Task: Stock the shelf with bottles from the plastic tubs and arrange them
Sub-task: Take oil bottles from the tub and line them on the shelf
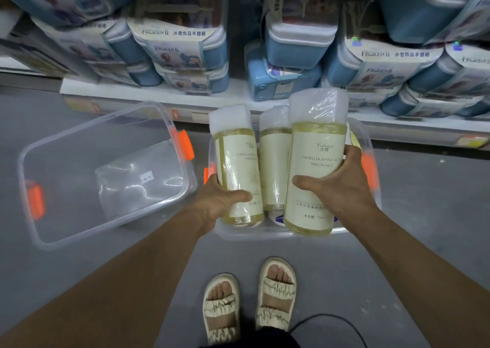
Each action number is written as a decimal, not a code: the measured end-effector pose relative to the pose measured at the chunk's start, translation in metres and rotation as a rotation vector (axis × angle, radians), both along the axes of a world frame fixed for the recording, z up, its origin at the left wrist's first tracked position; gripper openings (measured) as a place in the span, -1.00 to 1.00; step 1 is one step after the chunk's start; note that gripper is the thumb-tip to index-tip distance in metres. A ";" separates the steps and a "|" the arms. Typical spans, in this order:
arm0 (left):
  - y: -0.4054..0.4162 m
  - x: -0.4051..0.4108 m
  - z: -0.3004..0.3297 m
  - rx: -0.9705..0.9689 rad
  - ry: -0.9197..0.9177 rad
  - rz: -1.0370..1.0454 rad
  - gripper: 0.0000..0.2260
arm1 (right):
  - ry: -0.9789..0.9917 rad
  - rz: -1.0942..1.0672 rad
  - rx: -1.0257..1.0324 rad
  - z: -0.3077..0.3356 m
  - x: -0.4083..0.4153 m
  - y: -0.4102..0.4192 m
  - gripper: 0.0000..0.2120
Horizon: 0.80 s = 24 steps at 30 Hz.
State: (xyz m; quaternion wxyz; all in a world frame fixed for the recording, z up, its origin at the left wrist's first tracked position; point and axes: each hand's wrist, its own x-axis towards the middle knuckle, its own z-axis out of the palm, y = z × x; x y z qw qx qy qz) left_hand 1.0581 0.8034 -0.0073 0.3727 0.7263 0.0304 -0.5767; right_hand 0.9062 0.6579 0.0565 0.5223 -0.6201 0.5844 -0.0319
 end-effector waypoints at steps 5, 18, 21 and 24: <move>0.009 0.004 0.035 -0.112 0.031 0.040 -0.18 | 0.000 0.025 -0.028 0.029 0.006 0.006 -0.25; 0.041 0.031 0.215 -0.304 -0.057 0.062 -0.17 | -0.060 0.171 -0.189 0.216 0.039 0.019 -0.24; 0.052 0.039 0.261 -0.340 -0.084 0.094 -0.30 | -0.089 0.216 -0.237 0.267 0.049 0.028 -0.22; 0.063 0.049 0.311 -0.374 -0.135 0.095 -0.15 | -0.122 0.231 -0.301 0.319 0.059 0.040 -0.21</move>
